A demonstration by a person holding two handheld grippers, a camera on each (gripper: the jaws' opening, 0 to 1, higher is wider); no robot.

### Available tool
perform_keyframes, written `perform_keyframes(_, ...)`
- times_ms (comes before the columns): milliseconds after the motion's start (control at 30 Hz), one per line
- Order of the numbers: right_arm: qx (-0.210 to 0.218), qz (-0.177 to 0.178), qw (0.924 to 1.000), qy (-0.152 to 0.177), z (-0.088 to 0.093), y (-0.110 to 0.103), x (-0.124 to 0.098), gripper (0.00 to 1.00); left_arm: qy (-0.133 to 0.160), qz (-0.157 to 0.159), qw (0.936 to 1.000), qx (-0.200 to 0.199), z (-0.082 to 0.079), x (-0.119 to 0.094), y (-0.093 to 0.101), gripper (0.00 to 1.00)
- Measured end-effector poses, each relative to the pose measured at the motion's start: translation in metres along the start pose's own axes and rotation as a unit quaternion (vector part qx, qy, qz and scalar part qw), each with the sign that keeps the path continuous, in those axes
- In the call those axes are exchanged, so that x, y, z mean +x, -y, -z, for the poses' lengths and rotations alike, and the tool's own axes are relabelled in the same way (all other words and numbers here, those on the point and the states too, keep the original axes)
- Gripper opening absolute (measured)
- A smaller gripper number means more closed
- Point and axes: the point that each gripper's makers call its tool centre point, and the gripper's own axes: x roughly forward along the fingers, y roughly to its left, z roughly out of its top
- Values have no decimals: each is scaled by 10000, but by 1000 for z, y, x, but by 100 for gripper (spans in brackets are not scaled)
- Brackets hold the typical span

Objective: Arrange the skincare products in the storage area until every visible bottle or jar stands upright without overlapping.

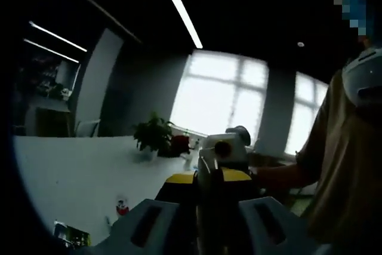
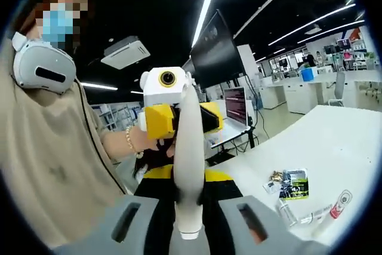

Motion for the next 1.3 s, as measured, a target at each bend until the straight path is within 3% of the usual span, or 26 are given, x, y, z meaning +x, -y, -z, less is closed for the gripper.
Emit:
perform_keyframes(100, -17, -21, 10000, -1, -1, -2, 0, 15, -153, 7, 9998, 116, -1, -2, 0, 10)
perform_keyframes(300, -55, -70, 9999, 53, -12, -7, 4, 15, -126, 94, 9996, 226, -14, -6, 6, 9)
perform_keyframes(567, -83, -68, 9999, 99, -16, -8, 7, 15, -455, 119, 9977, 480, -21, -8, 7, 9)
perform_keyframes(833, -145, -47, 9995, 287, -33, -10, 3, 15, -343, 260, 9975, 567, -38, -4, 8, 7)
perform_keyframes(1167, -149, 18, 9997, 197, -30, -9, 1, 15, -674, 346, 9942, 759, -35, -1, 11, 7)
perform_keyframes(1300, -171, 11, 9996, 215, -32, -9, 1, 15, -655, 413, 9938, 798, -39, -1, 12, 7)
